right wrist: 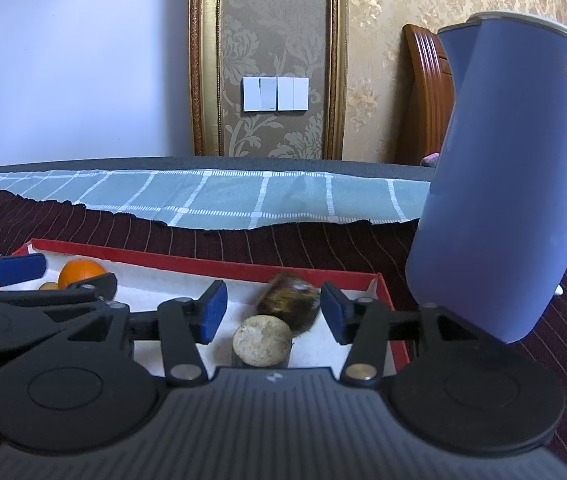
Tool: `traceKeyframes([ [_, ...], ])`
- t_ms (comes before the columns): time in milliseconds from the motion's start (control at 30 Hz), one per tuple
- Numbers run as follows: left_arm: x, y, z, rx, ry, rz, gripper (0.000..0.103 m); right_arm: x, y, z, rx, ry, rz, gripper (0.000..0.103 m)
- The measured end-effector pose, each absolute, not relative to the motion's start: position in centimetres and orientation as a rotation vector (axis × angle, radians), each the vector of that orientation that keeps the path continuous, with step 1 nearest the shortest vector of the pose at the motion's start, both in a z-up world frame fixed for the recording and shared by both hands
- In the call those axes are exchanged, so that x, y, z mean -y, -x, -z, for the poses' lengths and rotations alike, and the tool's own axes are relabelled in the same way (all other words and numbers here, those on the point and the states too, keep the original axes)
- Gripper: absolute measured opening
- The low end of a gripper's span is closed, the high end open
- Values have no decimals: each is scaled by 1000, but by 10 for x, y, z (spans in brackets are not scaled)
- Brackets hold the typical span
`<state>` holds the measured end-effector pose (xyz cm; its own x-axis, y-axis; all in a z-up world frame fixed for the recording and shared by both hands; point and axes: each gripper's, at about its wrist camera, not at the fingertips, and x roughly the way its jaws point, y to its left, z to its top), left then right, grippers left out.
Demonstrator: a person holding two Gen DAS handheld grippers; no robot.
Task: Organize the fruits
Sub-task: 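Open the right tool to drop the dark slice while the left tool releases the orange, then withdraw both tools toward the green lime cylinder and limes beside the tray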
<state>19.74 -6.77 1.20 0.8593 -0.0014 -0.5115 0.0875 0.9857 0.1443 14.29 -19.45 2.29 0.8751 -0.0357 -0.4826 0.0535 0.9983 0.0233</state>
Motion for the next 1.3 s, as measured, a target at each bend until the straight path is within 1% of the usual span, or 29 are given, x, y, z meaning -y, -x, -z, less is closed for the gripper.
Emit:
traceKeyframes([
  [133, 67, -197, -11, -539, -168, 47, 67, 197, -142, -23, -500, -51, 48, 51],
  [333, 67, -194, -13, -536, -168, 46, 68, 203, -138, -24, -477, -74, 60, 54],
  [367, 67, -193, -14, -535, -170, 41, 72, 205, -137, -24, -474, -82, 63, 54],
  [433, 67, -192, -16, -532, -174, 30, 75, 209, -135, -25, -469, -102, 65, 58],
  [467, 67, -191, -18, -529, -179, 25, 75, 212, -133, -25, -464, -111, 66, 59],
  [533, 66, -188, -22, -530, -192, 9, 75, 216, -130, -25, -457, -125, 71, 69],
  [600, 62, -181, -28, -527, -189, 7, 75, 221, -126, -25, -445, -143, 78, 76],
  [633, 60, -175, -32, -523, -189, 12, 75, 223, -124, -26, -440, -152, 78, 81],
  [733, 47, -155, -41, -511, -197, -4, 76, 227, -116, -27, -424, -172, 74, 88],
  [767, 41, -148, -43, -509, -192, -4, 80, 228, -111, -27, -419, -175, 67, 89],
  [800, 35, -141, -44, -507, -182, -2, 81, 229, -106, -27, -415, -179, 60, 91],
  [1067, -28, -75, -33, -506, -37, 8, 82, 232, -56, -28, -370, -211, 26, 92],
  [1200, -43, -50, -21, -497, -31, 10, 82, 230, -23, -26, -404, -208, -3, 92],
  [1300, -46, -36, -12, -492, -36, 26, 82, 218, 6, -24, -414, -154, -34, 92],
])
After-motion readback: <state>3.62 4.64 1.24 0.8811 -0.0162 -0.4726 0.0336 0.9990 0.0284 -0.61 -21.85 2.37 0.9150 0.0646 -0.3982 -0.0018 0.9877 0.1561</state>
